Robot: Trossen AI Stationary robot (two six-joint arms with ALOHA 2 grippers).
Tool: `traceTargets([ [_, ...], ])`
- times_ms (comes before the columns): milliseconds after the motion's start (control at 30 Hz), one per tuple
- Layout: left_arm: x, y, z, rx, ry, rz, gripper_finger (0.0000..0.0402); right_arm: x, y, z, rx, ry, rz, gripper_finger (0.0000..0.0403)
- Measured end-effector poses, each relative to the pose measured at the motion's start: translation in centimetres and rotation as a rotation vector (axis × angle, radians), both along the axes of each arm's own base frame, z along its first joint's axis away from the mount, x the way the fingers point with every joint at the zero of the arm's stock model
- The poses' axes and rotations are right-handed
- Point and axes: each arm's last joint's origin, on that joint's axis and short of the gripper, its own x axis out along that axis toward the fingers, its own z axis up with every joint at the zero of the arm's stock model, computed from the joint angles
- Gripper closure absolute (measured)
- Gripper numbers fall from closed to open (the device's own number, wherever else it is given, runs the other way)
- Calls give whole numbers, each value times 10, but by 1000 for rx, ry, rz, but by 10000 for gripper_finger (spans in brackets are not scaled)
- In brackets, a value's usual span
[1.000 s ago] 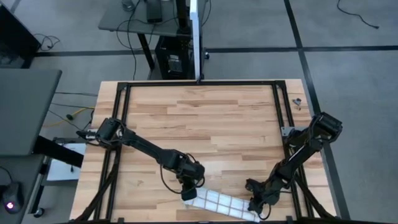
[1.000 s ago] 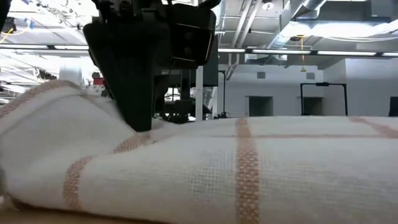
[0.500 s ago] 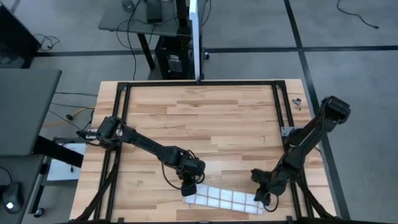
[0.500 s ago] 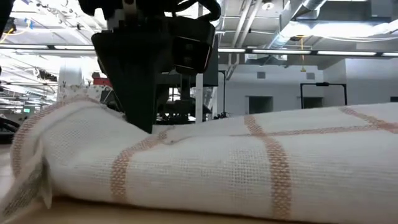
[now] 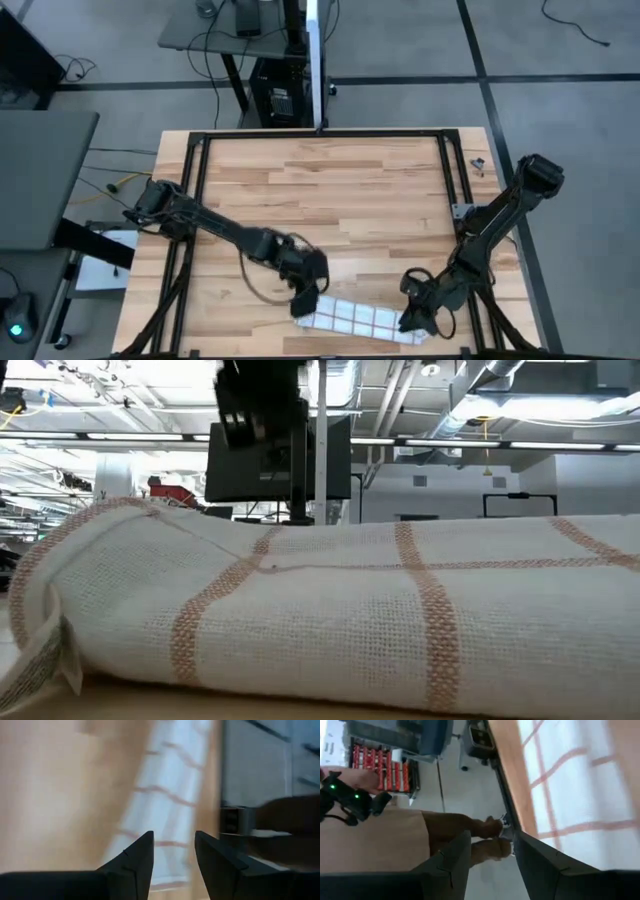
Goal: Roll towel
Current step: Roll the white towel
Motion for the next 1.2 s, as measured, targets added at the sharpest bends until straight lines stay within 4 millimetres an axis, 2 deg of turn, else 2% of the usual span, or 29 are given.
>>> traceTargets([
  [100, -1, -24, -11, -6, -18, -58, 277, 0, 12, -16, -7, 73, 80, 260],
  [133, -1, -30, -21, 3, 8, -64, 277, -1, 15, -21, -14, 97, 104, 260],
  [267, 5, -37, -57, 35, 95, -37, 277, 0, 15, -38, -70, 167, 136, 260],
  [367, 10, -35, -73, 48, 142, -11, 277, 2, 8, -46, -133, 222, 170, 260],
  [467, 11, -28, -81, 97, 179, 25, 277, 5, -3, -52, -206, 280, 191, 260],
  [733, 8, 5, -88, 252, 308, 59, 277, 27, -36, -54, -285, 278, 242, 260],
  [900, 11, 22, -89, 260, 355, 88, 277, 38, -67, -56, -327, 329, 277, 260],
  [1200, 11, 46, -85, 300, 405, 98, 277, 43, -129, -42, -442, 346, 229, 260],
])
